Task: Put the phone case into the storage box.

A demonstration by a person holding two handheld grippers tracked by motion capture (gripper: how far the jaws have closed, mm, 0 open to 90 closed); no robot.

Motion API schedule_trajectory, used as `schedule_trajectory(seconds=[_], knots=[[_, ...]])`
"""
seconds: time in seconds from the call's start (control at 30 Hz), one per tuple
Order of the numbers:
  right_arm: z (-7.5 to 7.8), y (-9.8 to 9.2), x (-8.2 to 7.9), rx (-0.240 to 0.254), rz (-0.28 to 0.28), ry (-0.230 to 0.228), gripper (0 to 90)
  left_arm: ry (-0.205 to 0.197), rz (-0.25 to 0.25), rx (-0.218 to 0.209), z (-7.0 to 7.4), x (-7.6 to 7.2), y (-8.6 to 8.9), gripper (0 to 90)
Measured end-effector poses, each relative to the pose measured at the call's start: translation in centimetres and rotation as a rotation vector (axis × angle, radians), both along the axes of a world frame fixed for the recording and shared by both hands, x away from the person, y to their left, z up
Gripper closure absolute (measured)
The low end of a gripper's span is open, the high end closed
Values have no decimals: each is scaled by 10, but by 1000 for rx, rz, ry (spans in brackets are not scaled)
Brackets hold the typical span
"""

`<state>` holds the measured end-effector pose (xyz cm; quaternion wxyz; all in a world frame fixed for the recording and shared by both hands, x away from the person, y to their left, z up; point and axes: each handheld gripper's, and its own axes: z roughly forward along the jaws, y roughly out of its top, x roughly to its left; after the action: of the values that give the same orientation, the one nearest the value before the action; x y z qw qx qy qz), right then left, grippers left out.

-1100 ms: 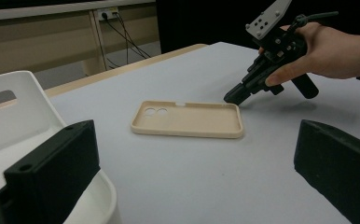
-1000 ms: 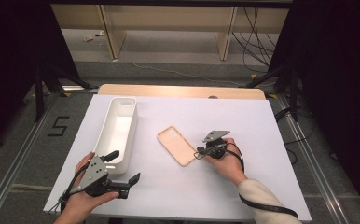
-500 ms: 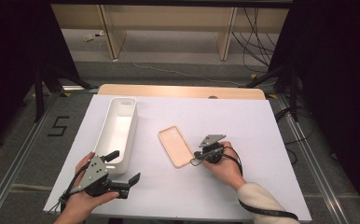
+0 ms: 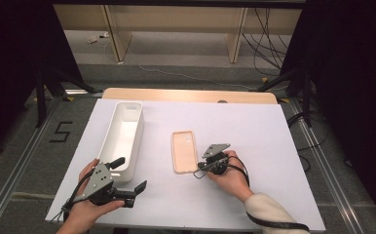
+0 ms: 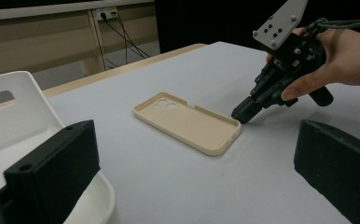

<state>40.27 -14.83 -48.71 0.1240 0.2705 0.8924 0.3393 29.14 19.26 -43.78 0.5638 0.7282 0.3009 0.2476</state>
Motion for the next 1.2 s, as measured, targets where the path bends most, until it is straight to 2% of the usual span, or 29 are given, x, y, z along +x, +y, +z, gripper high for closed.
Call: schedule_trajectory(seconds=[0.03,0.07,0.1,0.13,0.23,0.27,0.77,0.83,0.87,0.9,0.93,0.97,1.0,1.03,1.07,1.1,1.13,1.2], knots=[[-1,1,0,-4,4,-8,900,0,0,0,0,0,0,0],[1,1,-1,0,5,13,900,1,0,1,0,0,0,0],[1,1,-1,0,5,13,900,1,0,1,0,0,0,0],[-1,3,0,1,11,-12,900,3,-1,-5,0,0,0,0],[0,5,-1,-9,27,0,900,-1,-1,0,0,0,0,0],[-1,6,-1,-2,25,-18,900,-2,-1,1,0,0,0,0],[-2,7,-1,11,29,-16,900,-8,-4,2,0,0,0,0],[0,5,-1,11,30,11,900,-9,-2,3,1,0,0,0],[0,5,-1,26,13,1,900,-9,-2,3,1,0,1,0],[0,4,0,32,19,-23,900,-8,-1,1,0,0,0,0],[3,2,-1,43,4,11,900,-10,-2,4,1,0,1,0],[5,-2,-1,73,-15,-11,839,-8,-1,1,1,0,1,0],[5,-2,-1,73,-15,-11,839,-8,0,2,1,0,1,0],[7,-5,1,83,-18,-32,815,-6,0,2,0,0,0,0],[9,-8,0,89,-22,-26,796,-4,0,2,0,0,0,0],[13,-13,0,115,-36,-46,732,-3,1,1,0,0,0,0],[13,-13,0,115,-36,-46,732,-4,2,3,0,1,0,0],[16,-17,-2,140,-51,-68,660,-7,-3,-3,0,1,-1,0]])
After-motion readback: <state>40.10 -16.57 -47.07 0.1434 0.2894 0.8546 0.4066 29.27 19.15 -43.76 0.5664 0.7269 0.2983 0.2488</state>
